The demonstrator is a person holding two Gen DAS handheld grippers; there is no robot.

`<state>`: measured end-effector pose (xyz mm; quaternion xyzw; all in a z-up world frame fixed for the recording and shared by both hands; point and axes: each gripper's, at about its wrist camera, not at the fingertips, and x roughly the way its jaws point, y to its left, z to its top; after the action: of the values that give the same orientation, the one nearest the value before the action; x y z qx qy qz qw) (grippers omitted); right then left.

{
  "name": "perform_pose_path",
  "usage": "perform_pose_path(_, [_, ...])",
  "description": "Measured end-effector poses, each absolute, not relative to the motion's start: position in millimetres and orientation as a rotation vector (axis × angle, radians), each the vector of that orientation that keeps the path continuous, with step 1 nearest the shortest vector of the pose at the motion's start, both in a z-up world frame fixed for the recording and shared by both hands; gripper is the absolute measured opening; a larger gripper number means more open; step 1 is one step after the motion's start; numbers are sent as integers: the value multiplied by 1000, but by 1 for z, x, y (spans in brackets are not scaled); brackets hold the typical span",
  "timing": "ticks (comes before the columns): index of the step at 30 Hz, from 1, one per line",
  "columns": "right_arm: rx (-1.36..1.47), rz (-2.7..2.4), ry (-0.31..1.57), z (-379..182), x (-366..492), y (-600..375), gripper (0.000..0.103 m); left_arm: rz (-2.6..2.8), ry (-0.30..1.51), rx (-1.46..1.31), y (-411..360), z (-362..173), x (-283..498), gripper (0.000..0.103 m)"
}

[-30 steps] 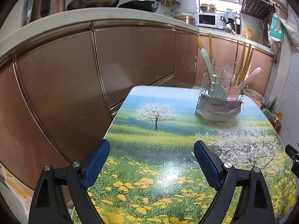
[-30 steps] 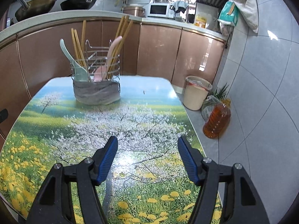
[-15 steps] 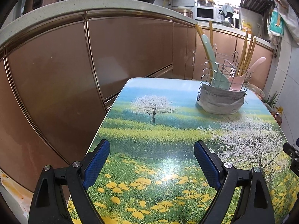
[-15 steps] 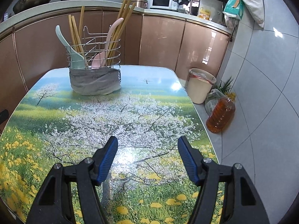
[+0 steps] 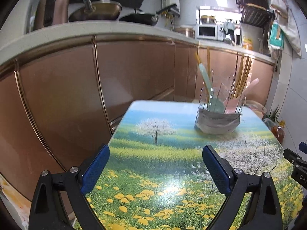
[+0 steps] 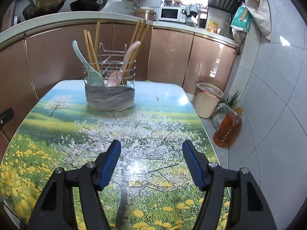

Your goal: Organize utensils

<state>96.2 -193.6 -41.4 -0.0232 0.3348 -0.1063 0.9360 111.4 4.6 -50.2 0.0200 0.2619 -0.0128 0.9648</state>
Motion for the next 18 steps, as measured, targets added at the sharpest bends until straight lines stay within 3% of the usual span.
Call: perform_pose_path(18, [-71,-196,515,15,51,-166,72,-55,424,71,-4,-8,65,103])
